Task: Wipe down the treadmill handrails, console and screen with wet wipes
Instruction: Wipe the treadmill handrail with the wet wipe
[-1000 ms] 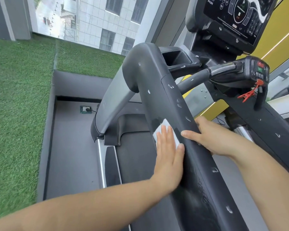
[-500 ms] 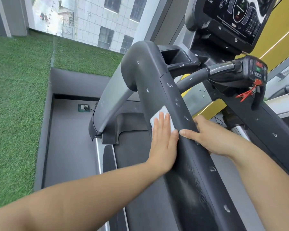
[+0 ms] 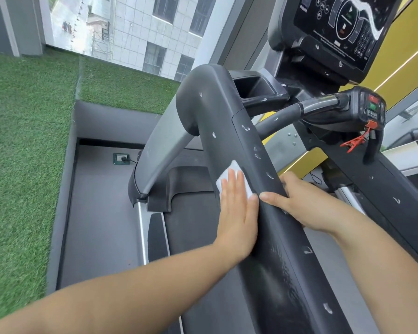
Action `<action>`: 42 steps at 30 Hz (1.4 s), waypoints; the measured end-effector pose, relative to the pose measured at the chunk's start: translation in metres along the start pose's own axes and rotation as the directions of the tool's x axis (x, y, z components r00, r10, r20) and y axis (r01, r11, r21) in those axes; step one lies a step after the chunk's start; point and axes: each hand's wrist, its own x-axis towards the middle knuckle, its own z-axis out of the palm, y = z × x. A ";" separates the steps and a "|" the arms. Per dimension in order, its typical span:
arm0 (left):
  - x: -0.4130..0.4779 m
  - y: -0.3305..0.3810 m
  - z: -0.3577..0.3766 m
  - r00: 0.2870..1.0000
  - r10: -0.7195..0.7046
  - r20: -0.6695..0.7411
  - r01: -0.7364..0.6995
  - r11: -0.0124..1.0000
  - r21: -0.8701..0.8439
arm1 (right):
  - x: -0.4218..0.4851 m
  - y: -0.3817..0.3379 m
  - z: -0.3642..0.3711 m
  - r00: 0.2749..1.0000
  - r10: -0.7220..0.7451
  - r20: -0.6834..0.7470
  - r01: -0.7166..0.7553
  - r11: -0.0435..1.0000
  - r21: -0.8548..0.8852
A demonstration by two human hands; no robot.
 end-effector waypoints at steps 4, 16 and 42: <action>-0.031 -0.014 0.006 0.993 0.117 0.035 -0.119 0.989 0.084 | -0.001 0.000 0.000 1.000 -0.006 -0.001 0.006 1.000 -0.029; -0.035 -0.010 0.003 0.992 0.102 0.077 -0.108 0.991 0.080 | -0.010 -0.008 0.002 1.000 0.000 -0.017 -0.002 0.991 -0.133; -0.035 -0.001 0.000 0.984 0.107 0.145 -0.138 0.964 0.228 | 0.043 -0.040 -0.026 0.999 0.026 -0.037 -0.031 0.988 -0.150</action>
